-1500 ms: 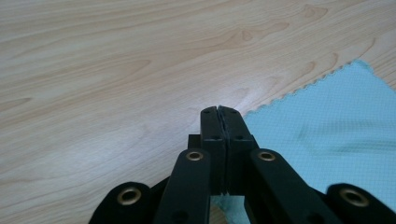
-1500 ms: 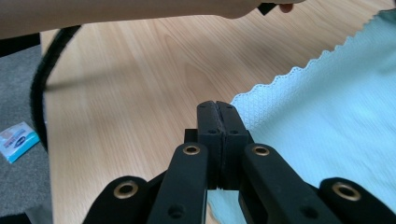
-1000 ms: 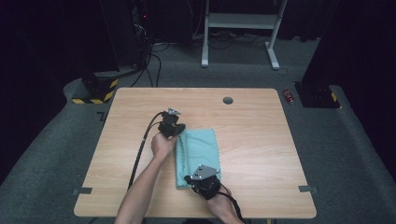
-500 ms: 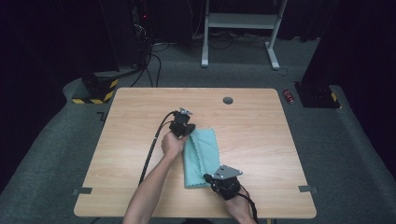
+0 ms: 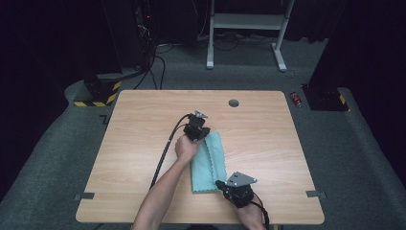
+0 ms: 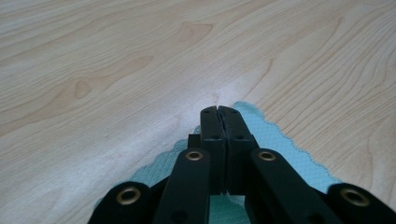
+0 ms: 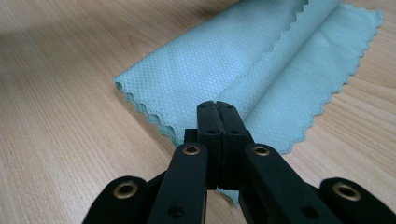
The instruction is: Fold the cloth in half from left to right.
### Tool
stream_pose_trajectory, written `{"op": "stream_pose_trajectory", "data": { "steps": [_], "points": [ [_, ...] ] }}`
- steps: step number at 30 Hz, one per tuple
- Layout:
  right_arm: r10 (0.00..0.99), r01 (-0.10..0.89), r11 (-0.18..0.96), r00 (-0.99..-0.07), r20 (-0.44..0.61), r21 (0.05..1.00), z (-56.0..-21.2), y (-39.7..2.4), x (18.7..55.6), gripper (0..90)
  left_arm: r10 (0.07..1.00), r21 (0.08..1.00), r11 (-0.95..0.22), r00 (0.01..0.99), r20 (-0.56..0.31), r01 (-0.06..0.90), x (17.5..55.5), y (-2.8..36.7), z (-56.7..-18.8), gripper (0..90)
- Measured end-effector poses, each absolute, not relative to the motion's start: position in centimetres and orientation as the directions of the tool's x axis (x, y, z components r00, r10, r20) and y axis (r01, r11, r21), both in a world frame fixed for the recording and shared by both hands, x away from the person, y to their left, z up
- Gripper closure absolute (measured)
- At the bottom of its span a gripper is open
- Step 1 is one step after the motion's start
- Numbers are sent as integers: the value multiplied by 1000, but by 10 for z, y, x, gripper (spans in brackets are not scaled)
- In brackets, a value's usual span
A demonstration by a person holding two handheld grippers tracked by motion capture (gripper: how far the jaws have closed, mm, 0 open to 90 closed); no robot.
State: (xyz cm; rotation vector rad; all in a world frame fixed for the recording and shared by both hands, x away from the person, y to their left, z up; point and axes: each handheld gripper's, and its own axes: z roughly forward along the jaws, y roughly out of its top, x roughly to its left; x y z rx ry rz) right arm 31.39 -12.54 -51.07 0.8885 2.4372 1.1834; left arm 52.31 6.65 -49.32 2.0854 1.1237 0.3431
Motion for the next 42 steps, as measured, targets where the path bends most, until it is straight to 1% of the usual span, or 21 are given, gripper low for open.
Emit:
{"op": "stream_pose_trajectory", "data": {
  "steps": [11,19,21,26,29,32,34,37,42],
  "points": [
    [650,425,462,-759,28,778,-514,-134,311,894,786,703,-388,613,-85,595,525,46,-497,881],
    [658,442,461,-752,38,770,-516,-137,312,883,786,706,-383,612,-90,596,527,41,-499,858],
    [657,448,462,-753,44,765,-517,-138,313,855,791,705,-376,605,-93,601,527,42,-499,815],
    [682,464,443,-730,48,767,-517,-145,314,809,809,720,-355,582,-83,597,526,45,-494,655],
    [705,468,414,-708,50,781,-513,-153,317,806,816,734,-347,574,-71,584,524,52,-486,600],
    [719,465,394,-693,49,793,-506,-158,321,806,820,744,-338,568,-67,577,521,61,-479,587],
    [719,459,385,-693,52,801,-503,-160,323,807,825,741,-344,563,-55,576,518,69,-478,580],
    [712,453,386,-700,52,804,-501,-158,327,807,834,737,-334,548,-59,588,512,80,-481,573],
    [670,444,451,-741,34,774,-510,-143,331,800,847,721,-354,531,-23,595,501,94,-490,562]
  ]
}}
